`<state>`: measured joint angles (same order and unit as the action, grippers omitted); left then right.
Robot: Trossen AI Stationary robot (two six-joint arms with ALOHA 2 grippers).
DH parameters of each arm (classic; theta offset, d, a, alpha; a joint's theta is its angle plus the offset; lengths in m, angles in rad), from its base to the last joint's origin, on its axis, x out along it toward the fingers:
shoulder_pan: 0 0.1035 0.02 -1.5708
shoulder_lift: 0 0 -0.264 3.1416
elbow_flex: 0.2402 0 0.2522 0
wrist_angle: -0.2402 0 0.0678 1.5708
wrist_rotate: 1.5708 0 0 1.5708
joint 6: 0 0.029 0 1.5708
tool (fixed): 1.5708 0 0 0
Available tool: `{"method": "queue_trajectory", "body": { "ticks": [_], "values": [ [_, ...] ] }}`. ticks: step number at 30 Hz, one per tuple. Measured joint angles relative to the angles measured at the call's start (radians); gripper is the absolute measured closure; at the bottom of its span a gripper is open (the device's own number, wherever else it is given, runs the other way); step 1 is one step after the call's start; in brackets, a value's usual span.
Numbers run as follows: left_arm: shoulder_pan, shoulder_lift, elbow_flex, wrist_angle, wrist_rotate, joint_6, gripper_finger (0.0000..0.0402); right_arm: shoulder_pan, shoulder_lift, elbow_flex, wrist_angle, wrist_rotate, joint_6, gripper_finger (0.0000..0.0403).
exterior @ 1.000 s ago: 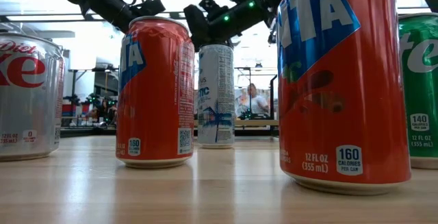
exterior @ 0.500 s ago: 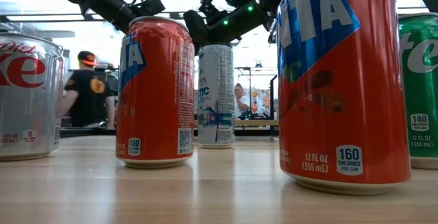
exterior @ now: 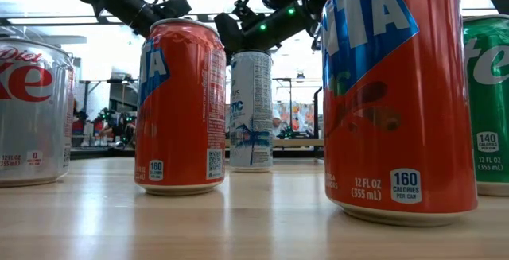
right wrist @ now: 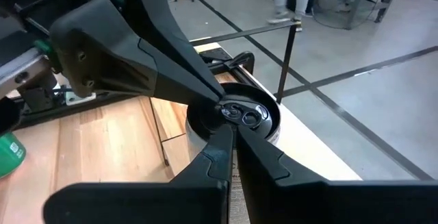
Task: Sort soda cans
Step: Put the white yellow soda can on the shelf, then put the right green soda can on the shelf
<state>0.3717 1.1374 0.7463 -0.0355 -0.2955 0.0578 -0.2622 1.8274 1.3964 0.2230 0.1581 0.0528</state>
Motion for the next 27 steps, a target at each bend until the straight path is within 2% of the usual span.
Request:
{"method": "queue_trajectory", "body": {
  "ticks": [7, 11, 15, 20, 27],
  "values": [
    [-0.007, -0.001, 0.062, -0.057, 0.0, 0.001, 0.0401, 0.003, -0.026, -0.001, -0.019, 0.0, 0.012, 0.039],
    [-0.014, -0.004, 0.114, -0.133, 0.0, 0.002, 0.0401, 0.019, -0.072, -0.001, -0.049, 0.0, 0.015, 0.039],
    [-0.051, -0.026, 0.133, -0.133, 0.0, 0.004, 0.0401, 0.048, -0.131, -0.001, -0.112, -0.001, 0.003, 0.039],
    [-0.143, -0.077, 0.132, -0.09, 0.0, 0.006, 0.0401, 0.098, -0.213, -0.001, -0.183, -0.001, -0.024, 0.039],
    [-0.354, -0.123, 0.11, 0.006, 0.0, -0.02, 0.0401, 0.191, -0.32, -0.003, -0.344, -0.001, -0.062, 0.039]
  ]
}}
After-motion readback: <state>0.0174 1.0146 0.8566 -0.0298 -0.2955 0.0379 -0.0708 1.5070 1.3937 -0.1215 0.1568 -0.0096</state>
